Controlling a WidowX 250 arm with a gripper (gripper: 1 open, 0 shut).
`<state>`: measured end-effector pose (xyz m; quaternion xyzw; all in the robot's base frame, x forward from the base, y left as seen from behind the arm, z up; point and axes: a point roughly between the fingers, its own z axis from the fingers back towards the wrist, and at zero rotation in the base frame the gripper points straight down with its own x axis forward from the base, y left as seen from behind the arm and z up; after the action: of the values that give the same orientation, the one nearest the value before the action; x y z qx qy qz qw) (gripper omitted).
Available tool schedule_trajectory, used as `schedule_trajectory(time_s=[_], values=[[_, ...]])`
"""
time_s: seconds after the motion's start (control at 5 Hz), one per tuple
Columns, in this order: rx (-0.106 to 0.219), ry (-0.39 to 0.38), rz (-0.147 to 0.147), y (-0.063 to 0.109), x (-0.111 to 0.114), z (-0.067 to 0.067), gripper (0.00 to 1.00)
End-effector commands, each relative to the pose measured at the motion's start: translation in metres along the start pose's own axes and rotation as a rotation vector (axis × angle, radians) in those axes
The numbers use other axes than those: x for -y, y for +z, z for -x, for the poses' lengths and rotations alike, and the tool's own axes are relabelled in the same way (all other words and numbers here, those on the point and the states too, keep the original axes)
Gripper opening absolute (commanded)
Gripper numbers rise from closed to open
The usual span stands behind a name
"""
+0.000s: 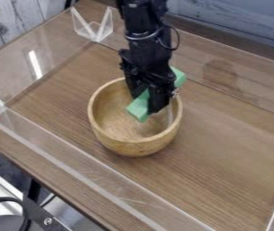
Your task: Put the green block in the brown bowl
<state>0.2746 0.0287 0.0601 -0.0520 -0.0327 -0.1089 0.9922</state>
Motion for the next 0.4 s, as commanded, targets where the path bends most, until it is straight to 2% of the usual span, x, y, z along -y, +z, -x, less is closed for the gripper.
schedule_trajectory(time_s=[0.0, 0.2], values=[[0.019, -0.038, -0.005, 0.0090, 0.0022, -0.0067, 0.00], [0.005, -0.066, 0.009, 0.0090, 0.0053, -0.0068, 0.00]])
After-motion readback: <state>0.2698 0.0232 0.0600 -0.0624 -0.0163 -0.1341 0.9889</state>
